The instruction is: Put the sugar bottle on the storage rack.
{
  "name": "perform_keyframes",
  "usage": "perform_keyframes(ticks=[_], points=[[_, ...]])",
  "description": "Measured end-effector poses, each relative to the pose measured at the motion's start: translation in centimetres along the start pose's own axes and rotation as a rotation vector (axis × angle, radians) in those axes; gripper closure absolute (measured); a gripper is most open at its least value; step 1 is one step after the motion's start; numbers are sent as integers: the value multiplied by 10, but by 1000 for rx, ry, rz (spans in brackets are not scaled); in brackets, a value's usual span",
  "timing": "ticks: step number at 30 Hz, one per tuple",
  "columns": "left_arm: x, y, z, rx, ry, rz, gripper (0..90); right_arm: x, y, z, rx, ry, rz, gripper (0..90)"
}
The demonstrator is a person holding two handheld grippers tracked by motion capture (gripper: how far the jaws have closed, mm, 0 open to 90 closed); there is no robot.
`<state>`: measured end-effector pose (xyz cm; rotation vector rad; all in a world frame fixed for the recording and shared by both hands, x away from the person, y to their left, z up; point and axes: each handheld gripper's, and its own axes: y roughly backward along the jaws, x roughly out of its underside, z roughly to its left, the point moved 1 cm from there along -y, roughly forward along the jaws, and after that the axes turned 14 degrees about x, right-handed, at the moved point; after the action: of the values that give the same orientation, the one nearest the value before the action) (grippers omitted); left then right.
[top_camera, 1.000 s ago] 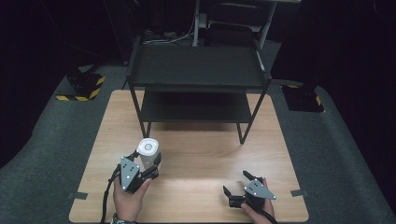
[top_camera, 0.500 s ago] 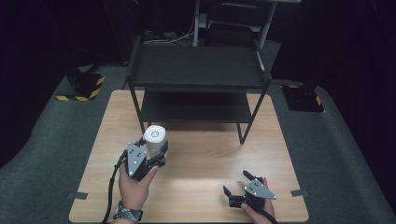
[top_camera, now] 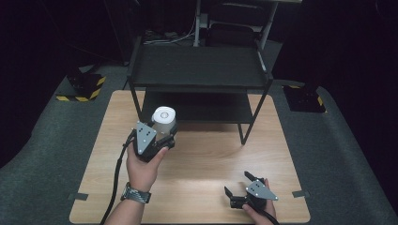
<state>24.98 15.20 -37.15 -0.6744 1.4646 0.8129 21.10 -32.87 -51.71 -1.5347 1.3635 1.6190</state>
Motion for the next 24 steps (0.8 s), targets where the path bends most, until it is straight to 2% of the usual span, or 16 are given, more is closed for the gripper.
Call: perform_keyframes(ticks=[11, 24], points=[[-16, -25, 7, -13, 16, -3, 296, 1, 0, -1, -5, -7, -3, 6], [-20, -51, 16, -41, 20, 12, 296, 2, 0, -4, -12, -16, -9, 6]])
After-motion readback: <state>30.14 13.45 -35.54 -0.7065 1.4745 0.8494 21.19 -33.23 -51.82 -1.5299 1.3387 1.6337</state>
